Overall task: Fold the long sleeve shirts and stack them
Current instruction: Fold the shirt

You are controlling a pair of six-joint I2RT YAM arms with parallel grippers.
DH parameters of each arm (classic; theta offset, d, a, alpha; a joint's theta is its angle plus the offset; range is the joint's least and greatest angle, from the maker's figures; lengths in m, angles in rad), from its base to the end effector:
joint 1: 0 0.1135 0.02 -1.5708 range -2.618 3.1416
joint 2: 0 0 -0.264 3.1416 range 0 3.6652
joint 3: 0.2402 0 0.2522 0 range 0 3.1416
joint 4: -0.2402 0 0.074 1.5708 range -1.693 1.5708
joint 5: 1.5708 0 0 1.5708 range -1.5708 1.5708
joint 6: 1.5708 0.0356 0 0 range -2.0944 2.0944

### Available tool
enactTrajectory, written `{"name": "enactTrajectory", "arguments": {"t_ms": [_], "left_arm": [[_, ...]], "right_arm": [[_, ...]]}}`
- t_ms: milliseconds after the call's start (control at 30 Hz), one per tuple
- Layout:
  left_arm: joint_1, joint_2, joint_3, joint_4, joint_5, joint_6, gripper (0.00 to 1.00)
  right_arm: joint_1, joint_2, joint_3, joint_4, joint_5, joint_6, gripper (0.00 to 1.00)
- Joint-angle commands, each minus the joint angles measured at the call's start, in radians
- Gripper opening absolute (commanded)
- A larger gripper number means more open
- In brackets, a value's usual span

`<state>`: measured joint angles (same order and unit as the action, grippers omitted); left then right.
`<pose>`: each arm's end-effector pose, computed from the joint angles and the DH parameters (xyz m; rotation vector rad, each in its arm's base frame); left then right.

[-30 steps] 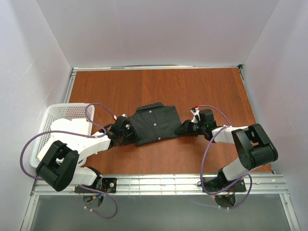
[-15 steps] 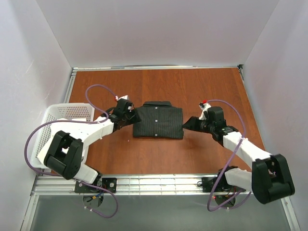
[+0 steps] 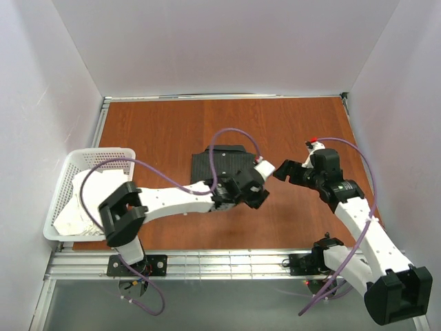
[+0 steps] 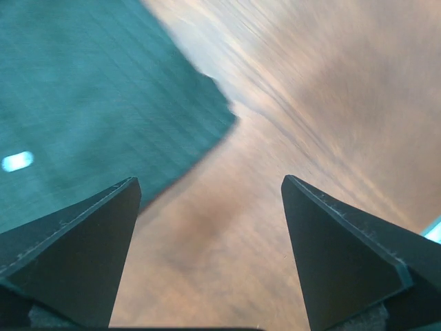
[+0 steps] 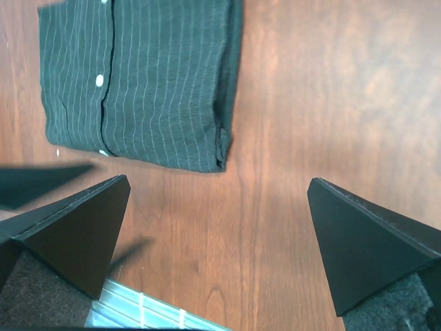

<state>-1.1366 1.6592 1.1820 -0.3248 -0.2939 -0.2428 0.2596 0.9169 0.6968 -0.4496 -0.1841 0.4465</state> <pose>0.1623 -0.3255 0.2396 0.8887 2.1800 -0.3366 0.1887 0.0569 0.2605 0.1119 2.2904 0.5816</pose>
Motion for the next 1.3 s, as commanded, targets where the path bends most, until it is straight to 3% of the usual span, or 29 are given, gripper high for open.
{"name": "enactTrajectory", "arguments": {"t_ms": [0,167,500,667,733,767,833,867,1000,1267], "left_arm": [[-0.060,0.089,0.039,0.004,-0.096,0.132,0.77],[-0.100,0.217,0.083,0.038,-0.200,0.223,0.73],[-0.103,0.344,0.099,0.133,-0.315,0.344,0.67],[-0.101,0.395,0.093,0.174,-0.401,0.387,0.58],[-0.101,0.419,0.091,0.182,-0.427,0.408,0.52],[-0.101,0.424,0.090,0.188,-0.432,0.412,0.37],[-0.101,0.422,0.082,0.191,-0.435,0.404,0.28],[-0.101,0.416,0.077,0.191,-0.432,0.396,0.17],[-0.103,0.357,0.039,0.199,-0.415,0.350,0.00],[-0.091,0.176,-0.067,0.224,-0.346,0.216,0.00]], "right_arm": [[-0.013,-0.087,0.056,-0.098,0.141,0.052,0.99],[-0.020,-0.167,0.047,-0.158,0.253,0.075,0.99],[-0.025,-0.224,0.007,-0.159,0.284,0.100,0.98],[-0.025,-0.228,-0.009,-0.156,0.285,0.107,0.99],[-0.025,-0.225,-0.014,-0.153,0.285,0.110,0.99],[-0.026,-0.225,-0.016,-0.150,0.285,0.112,0.99],[-0.026,-0.217,-0.017,-0.144,0.288,0.110,0.99],[-0.026,-0.213,-0.017,-0.141,0.291,0.112,0.99],[-0.037,-0.187,-0.010,-0.120,0.278,0.116,0.99],[-0.071,-0.060,-0.013,-0.009,0.118,0.150,0.99]]}}
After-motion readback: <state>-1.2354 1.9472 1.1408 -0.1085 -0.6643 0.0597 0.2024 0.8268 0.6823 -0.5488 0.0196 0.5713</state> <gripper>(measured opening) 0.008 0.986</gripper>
